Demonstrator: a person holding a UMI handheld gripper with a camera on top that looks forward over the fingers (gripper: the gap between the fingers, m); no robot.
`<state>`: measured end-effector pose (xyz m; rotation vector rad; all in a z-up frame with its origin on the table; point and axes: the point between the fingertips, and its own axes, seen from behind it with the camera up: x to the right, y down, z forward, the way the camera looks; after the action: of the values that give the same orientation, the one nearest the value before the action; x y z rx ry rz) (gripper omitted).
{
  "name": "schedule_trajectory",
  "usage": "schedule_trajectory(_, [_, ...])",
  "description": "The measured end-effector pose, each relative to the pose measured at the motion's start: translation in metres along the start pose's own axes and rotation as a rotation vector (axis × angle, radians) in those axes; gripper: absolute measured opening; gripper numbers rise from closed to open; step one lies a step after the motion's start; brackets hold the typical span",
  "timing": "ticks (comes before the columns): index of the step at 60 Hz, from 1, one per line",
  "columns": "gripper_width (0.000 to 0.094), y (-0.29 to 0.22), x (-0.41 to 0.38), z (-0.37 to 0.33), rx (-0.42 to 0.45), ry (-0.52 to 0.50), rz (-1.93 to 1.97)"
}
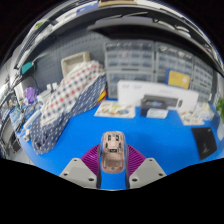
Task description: Arrange mouse
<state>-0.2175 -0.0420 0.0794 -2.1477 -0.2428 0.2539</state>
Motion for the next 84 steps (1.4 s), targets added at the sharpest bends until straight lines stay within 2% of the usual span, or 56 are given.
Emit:
schedule_trajectory(11, [0.0326, -0.112, 0.167, -0.066, 0.167, 0.099, -0.024])
schedule_trajectory(16, [0.0324, -0.14, 0.254, -0.089, 0.203, 0.163, -0.038])
schedule_trajectory(21, [0.0324, -0.147, 0.337, -0.099, 0.209, 0.208, -0.025])
schedule_trajectory(29, [0.0323, -0.113, 0.444, -0.089, 0.135, 0.274, 0.004])
schedule_trajectory(35, [0.0323, -0.067, 0.486, -0.063, 0.052, 0.265, 0.037])
schedule_trajectory(44, [0.033, 0.003, 0.516, -0.025, -0.085, 0.257, 0.065])
schedule_trajectory(55, [0.0341, 0.062, 0.52, -0.001, -0.199, 0.213, 0.079])
schedule_trajectory(63, [0.0357, 0.06, 0.519, 0.002, -0.138, 0.217, 0.112])
schedule_trajectory(66, [0.0407, 0.06, 0.52, 0.003, -0.139, 0.215, 0.099])
schedule_trajectory(75, [0.047, 0.06, 0.519, 0.003, -0.173, 0.207, 0.118])
schedule_trajectory(78, [0.0569, 0.06, 0.514, 0.003, -0.197, 0.191, 0.114])
schedule_trajectory(79, [0.0661, 0.06, 0.513, 0.003, -0.208, 0.187, 0.11])
schedule_trajectory(81, [0.0706, 0.061, 0.512, 0.002, -0.229, 0.192, 0.098])
schedule_trajectory(82, [0.077, 0.061, 0.513, 0.001, -0.239, 0.197, 0.089])
schedule_trajectory(84, [0.0841, 0.06, 0.512, -0.003, -0.255, 0.207, 0.072])
